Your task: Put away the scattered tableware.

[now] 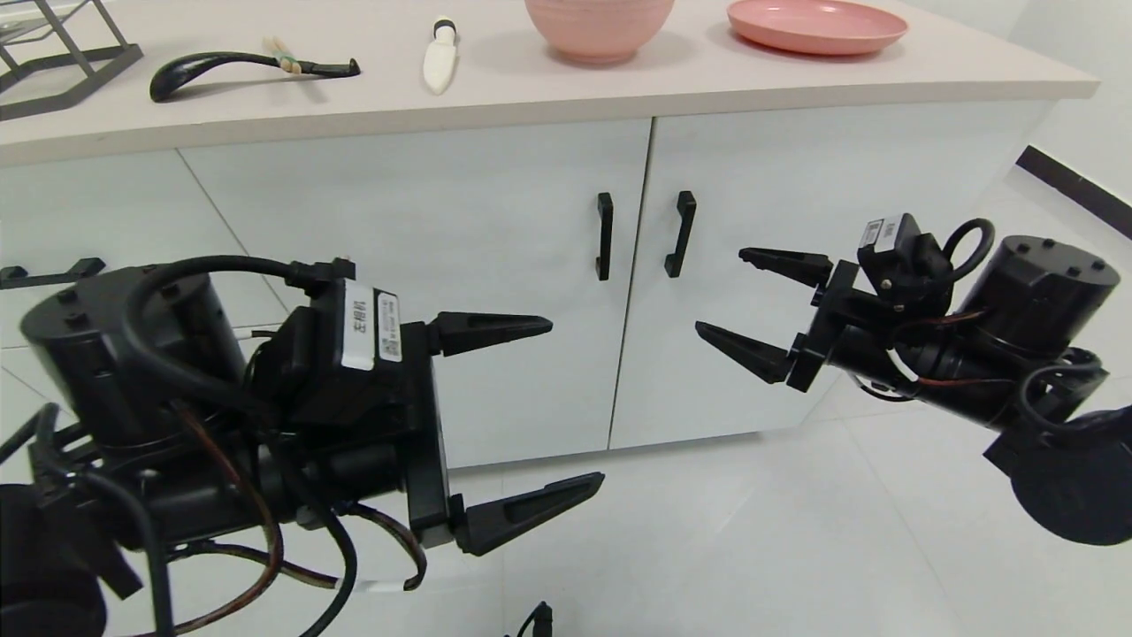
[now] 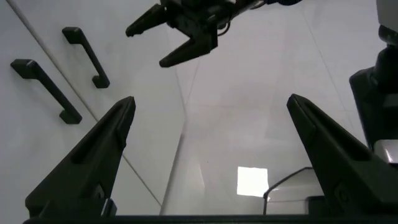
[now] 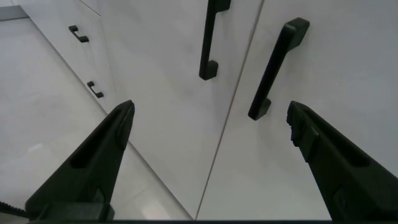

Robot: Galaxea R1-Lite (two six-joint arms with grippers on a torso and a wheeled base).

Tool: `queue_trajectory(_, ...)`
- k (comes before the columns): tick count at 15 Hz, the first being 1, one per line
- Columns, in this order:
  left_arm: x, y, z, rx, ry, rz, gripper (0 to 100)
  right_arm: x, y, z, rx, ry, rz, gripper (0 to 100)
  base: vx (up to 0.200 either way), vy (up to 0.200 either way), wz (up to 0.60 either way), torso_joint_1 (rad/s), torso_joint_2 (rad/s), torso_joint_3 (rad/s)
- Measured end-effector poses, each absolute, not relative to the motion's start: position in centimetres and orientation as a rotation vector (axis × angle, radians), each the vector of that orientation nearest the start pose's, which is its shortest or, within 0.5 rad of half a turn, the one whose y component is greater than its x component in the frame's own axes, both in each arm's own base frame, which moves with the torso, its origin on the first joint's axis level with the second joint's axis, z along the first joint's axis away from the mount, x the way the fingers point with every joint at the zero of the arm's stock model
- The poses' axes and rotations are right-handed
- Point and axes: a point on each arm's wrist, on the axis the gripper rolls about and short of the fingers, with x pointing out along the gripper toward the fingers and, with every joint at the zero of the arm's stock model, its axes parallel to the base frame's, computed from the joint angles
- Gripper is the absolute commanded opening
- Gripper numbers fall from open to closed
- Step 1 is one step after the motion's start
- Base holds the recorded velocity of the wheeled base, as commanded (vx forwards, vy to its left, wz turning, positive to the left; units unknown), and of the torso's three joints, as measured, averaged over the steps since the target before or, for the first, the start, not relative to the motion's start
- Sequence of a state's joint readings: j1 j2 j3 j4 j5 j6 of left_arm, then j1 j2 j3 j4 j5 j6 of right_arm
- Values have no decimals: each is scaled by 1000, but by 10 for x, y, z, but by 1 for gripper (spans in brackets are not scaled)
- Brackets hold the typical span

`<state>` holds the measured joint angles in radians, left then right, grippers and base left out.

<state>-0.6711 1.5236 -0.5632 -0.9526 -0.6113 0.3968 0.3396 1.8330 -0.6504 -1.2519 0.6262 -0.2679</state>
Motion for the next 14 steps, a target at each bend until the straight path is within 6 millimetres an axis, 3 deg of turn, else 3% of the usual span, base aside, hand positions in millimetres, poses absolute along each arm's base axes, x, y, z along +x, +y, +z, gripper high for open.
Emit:
queue_trajectory(3,198,-171,190,324,-207,-1220,100,304,123,158,-260,-201,950,100,0,0,0,0,0,0)
queue_trajectory(8,207,-176,197,295,-219,-1174,100,332,136,159,-265,-247,948,100,0,0,0,0,0,0)
queue_trajectory(14,210,-179,205,290,-250,-1176,100,346,142,157,-266,-266,949,100,0,0,0,0,0,0)
